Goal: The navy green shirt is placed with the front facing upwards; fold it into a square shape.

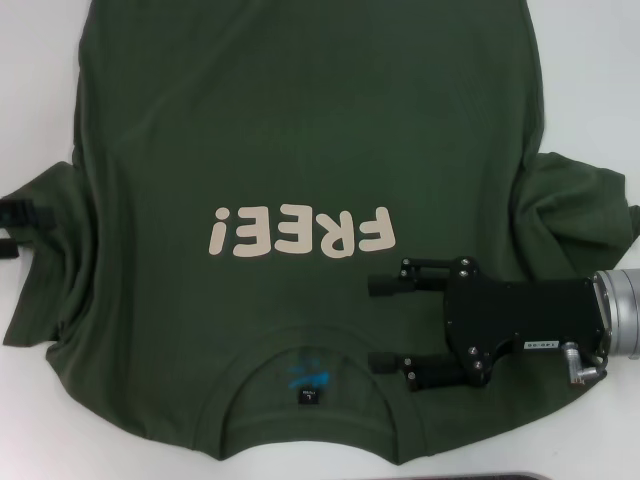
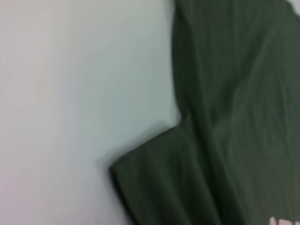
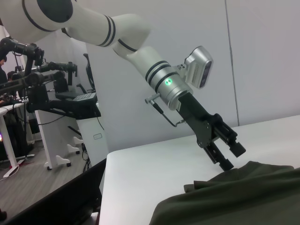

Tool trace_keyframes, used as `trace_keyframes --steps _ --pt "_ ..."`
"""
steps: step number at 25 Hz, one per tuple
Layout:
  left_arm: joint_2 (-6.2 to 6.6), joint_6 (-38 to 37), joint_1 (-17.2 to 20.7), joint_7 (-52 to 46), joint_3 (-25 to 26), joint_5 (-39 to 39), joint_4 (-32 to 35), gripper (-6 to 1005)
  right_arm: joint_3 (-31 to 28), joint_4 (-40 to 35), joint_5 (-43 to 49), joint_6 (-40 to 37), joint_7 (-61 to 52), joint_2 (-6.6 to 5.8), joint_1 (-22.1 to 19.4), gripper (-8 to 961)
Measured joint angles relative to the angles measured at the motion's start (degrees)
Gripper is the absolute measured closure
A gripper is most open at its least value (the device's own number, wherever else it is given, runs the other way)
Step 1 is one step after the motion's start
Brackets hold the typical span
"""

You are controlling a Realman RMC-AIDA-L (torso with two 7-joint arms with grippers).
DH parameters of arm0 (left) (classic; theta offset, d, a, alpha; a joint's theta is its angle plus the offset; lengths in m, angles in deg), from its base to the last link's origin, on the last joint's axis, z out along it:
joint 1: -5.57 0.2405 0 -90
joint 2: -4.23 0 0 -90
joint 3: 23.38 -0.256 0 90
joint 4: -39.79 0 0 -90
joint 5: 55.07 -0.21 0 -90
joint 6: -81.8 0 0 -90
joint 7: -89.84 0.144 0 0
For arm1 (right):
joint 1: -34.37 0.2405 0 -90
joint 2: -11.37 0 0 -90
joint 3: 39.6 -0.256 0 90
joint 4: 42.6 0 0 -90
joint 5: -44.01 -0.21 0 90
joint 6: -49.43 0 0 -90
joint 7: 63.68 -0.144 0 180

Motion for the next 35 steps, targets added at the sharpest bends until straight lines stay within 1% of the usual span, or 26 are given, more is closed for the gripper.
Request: trace_keyframes --steps 4,7,15,23,31,34,35 --pt "0.03 0.4 -0.7 -0.3 0.0 -2.6 -0.8 167 0.0 0.0 0.0 0.0 0.0 0.00 0.1 146" --pt "0.03 0.6 -0.8 -0.3 0.0 -2.9 -0.9 168 0.0 0.0 0.0 0.0 0.0 -0.02 0.2 146" --pt "-0.37 0.3 -1.0 -0.4 -0.1 -3.0 -1.1 172 0.0 0.0 0.0 0.0 0.0 -0.09 0.2 146" --pt "-0.19 0.8 -1.5 -0.2 -0.1 -3.0 -3.6 176 0.0 0.0 0.0 -0.2 0.0 -0.17 0.1 145" --pt "-0.43 2.2 -2.1 -0.3 -0.1 -3.0 -4.4 180 -0.1 0.0 0.0 -0.5 0.0 -0.18 0.0 146" --pt "-0.21 2.4 -3.0 -0.4 -0.2 -3.1 -5.6 181 -0.1 0.0 0.0 -0.5 0.0 -0.18 0.0 146" --pt "-0.21 2.4 -3.0 -0.4 -0.2 -3.1 -5.6 209 -0.1 0.0 0.0 -0.5 0.0 -0.18 0.0 146"
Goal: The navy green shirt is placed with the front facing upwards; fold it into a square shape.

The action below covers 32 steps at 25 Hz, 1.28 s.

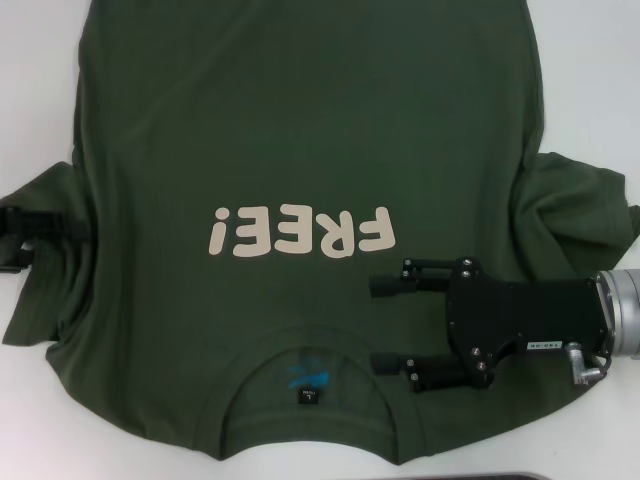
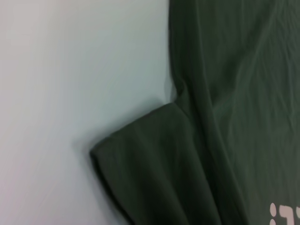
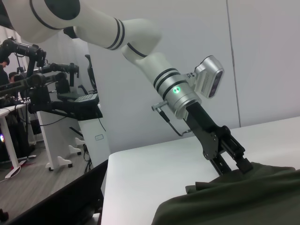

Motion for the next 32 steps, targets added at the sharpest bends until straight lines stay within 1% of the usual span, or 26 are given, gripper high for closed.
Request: trace_keyframes --steps 3,9,16,21,26,32 --pt "0.21 0.1 -1.3 -0.4 -1.9 -1.5 -0.2 292 0.0 0.0 0.0 0.0 0.0 0.00 0.0 146" --pt "0.25 0.1 -1.6 -0.9 -3.3 -1.7 0.4 432 -0.1 0.0 0.0 -0.1 0.0 0.00 -0.2 146" --pt "0.42 -0.7 -1.1 -1.5 -3.0 -1.6 1.7 582 -0.2 0.0 0.0 -0.2 0.0 0.00 -0.2 147" --pt "0.55 -1.0 -1.0 -1.5 -3.0 -1.6 1.7 825 -0.2 0.0 0.0 -0.2 0.0 0.00 -0.2 147" --pt "0.70 -1.6 -0.9 -1.5 -3.3 -1.7 1.7 954 -0.3 0.0 0.0 -0.2 0.0 0.00 -0.2 147" --pt "0.82 -2.5 -0.9 -1.1 -3.4 -1.7 1.7 949 -0.9 0.0 0.0 -0.5 0.0 0.00 -0.4 146"
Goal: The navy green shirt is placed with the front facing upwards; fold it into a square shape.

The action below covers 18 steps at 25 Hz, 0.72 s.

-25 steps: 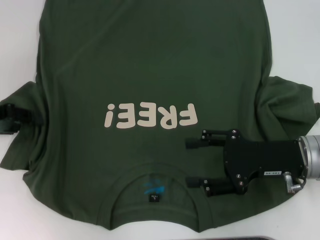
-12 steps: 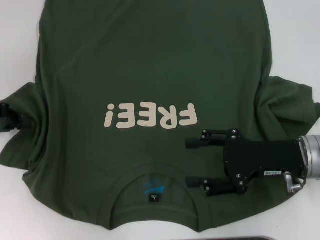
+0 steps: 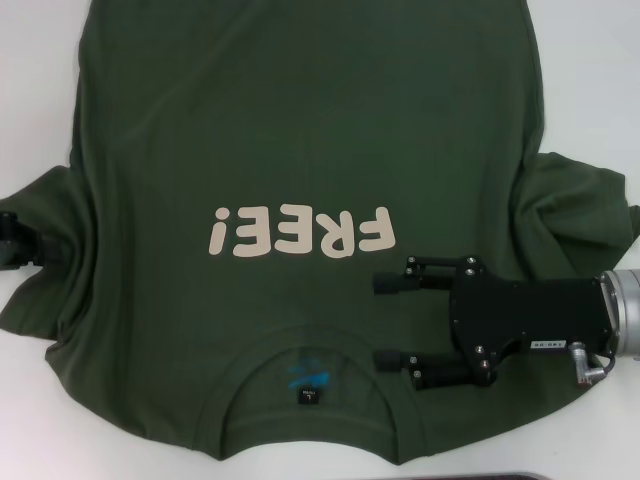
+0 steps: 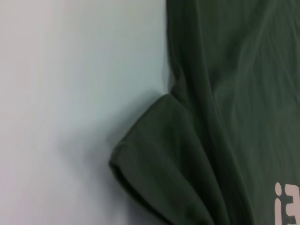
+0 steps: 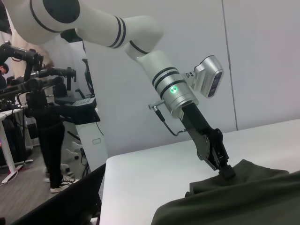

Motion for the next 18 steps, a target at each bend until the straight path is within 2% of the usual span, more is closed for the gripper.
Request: trace_keyframes --steps 13,18 --pt "0.06 -1.9 0.3 1.8 -0.3 0.2 1.6 965 -0.1 0.0 0.0 -0.1 0.0 0.01 0.3 146" --pt "0.30 -8.1 0.2 3.5 2.3 3.4 3.5 964 -0.1 0.0 0.0 -0.1 0.0 0.01 0.5 145"
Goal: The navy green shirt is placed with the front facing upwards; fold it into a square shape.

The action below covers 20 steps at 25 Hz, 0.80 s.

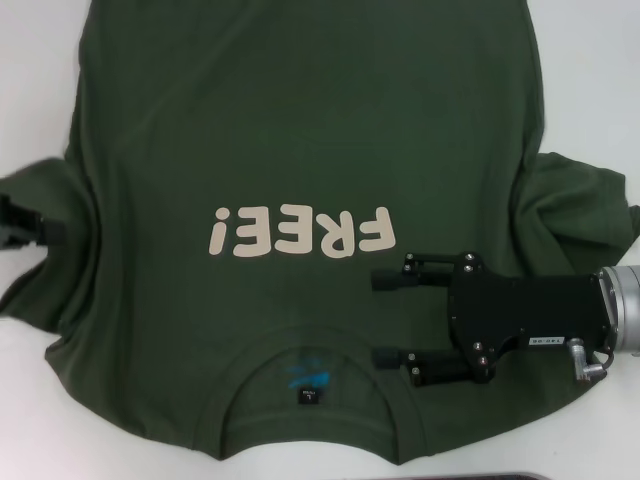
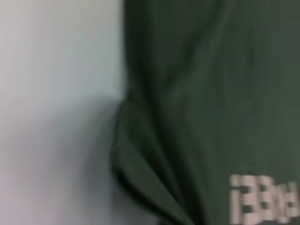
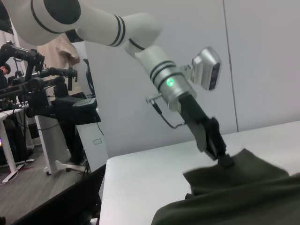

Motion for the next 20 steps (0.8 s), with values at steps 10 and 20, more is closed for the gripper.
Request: trace_keyframes --steps 10,20 --pt "-0.28 -6.6 -2.2 1.1 1.5 6.3 0.0 963 0.0 0.0 0.0 -0.1 0.0 0.00 -0.1 146" --pt "-3.64 2.4 -5.6 -0.2 1.4 6.4 -5.2 962 0.0 0.2 0.0 0.2 0.3 0.00 -0.4 145"
